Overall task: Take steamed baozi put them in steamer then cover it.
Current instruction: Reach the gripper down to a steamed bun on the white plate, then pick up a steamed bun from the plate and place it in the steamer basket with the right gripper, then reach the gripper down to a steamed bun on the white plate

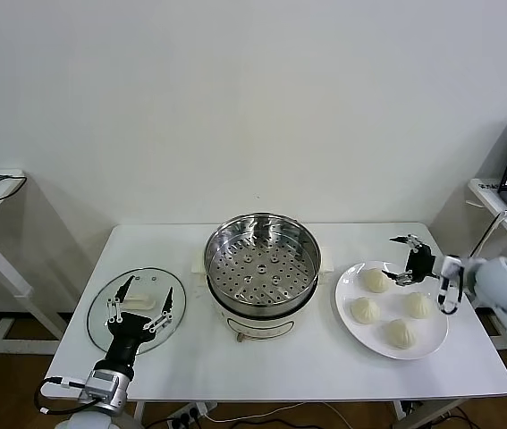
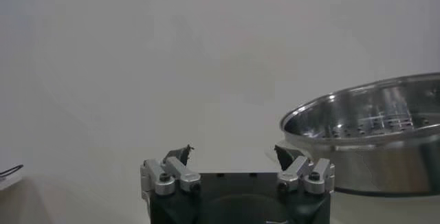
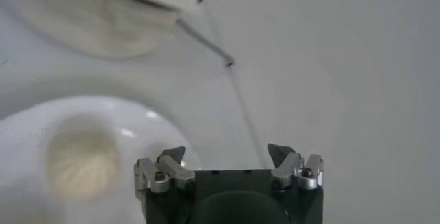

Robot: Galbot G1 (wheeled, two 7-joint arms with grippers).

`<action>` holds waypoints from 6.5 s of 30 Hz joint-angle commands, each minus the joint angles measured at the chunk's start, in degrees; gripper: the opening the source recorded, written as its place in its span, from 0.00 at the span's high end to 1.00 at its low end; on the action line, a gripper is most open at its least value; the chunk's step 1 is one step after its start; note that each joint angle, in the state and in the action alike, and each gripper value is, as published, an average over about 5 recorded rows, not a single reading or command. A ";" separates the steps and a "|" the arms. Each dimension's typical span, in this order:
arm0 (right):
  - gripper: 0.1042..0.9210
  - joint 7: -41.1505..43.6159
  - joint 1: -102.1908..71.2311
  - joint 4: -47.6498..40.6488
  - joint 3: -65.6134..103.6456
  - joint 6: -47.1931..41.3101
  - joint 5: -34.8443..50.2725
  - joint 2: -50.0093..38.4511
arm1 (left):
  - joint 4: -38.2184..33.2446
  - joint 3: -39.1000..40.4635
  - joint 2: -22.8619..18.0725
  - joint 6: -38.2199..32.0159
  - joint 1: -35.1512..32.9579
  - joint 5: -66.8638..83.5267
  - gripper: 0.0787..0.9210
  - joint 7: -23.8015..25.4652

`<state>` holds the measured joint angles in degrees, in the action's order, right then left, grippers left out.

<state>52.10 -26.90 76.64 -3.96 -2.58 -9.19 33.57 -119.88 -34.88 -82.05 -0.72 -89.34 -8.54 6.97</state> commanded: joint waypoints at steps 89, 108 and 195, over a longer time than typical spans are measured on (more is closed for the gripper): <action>0.30 18.32 66.53 9.80 -59.20 22.04 3.68 3.25 | -1.33 0.24 -0.60 0.12 -1.35 -2.36 0.12 -0.13; 0.30 10.00 68.42 1.51 -67.66 38.84 -8.29 31.19 | -0.53 -0.99 -0.09 0.17 -0.79 -2.25 0.12 -0.45; 0.12 21.98 25.89 -0.81 -36.85 -8.13 8.16 -2.72 | -0.05 0.72 -0.64 -1.07 -1.79 -5.03 0.12 0.06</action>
<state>74.40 13.32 76.90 -50.14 -5.39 2.33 33.45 -120.10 -34.29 -82.71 -1.75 -91.10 -13.45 7.02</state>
